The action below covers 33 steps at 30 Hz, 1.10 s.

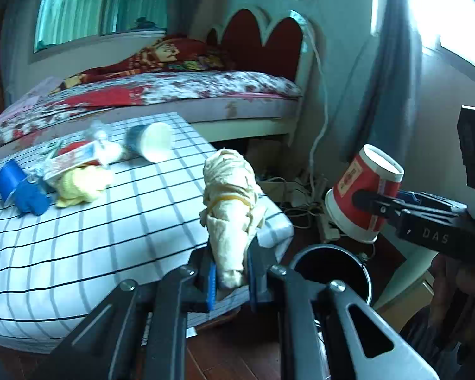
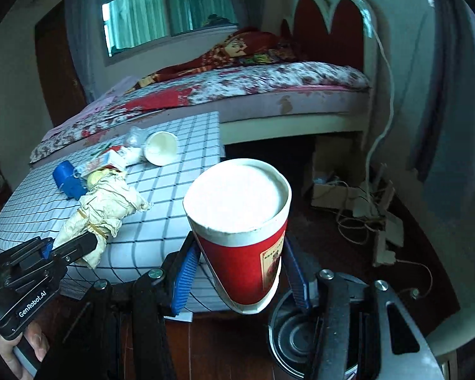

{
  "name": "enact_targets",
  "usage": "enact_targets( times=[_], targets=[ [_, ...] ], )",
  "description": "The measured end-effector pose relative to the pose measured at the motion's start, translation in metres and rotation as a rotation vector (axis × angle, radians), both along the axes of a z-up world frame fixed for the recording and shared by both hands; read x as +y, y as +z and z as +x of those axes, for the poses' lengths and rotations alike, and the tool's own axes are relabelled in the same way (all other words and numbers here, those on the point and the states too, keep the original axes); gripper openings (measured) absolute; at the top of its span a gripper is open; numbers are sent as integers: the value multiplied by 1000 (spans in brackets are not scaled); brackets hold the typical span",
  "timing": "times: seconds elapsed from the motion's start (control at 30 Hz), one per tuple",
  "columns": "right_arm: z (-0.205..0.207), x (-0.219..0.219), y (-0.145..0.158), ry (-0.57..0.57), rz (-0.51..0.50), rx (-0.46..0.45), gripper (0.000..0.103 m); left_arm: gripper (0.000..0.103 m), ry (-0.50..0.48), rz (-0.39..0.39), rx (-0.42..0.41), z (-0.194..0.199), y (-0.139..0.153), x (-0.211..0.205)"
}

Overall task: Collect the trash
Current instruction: 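Carry both items over the black bin and open both tools to drop them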

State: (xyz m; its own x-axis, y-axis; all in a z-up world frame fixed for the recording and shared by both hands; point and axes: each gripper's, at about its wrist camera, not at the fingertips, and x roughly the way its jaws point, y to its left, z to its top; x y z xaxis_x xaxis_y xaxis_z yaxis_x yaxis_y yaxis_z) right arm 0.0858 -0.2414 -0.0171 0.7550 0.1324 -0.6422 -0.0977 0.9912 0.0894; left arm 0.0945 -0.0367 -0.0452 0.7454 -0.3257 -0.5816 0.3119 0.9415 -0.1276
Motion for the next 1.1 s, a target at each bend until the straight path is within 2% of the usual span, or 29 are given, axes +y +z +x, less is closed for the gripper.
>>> enact_targets(
  times=[0.27,0.63,0.9,1.1],
  targets=[
    [-16,-51,-17,-87,12,42,54,16,-131,3,19,-5,-8,-61],
    [-21,-108,-63,-109,30,147,55,16,-330,29,153,-5,-47,-136],
    [-11,-133,-102,-88,38,240,55,16,-385,52,252,5,-80,-174],
    [2,-150,-122,-84,104,299,57,17,-414,57,313,18,-100,-187]
  ],
)
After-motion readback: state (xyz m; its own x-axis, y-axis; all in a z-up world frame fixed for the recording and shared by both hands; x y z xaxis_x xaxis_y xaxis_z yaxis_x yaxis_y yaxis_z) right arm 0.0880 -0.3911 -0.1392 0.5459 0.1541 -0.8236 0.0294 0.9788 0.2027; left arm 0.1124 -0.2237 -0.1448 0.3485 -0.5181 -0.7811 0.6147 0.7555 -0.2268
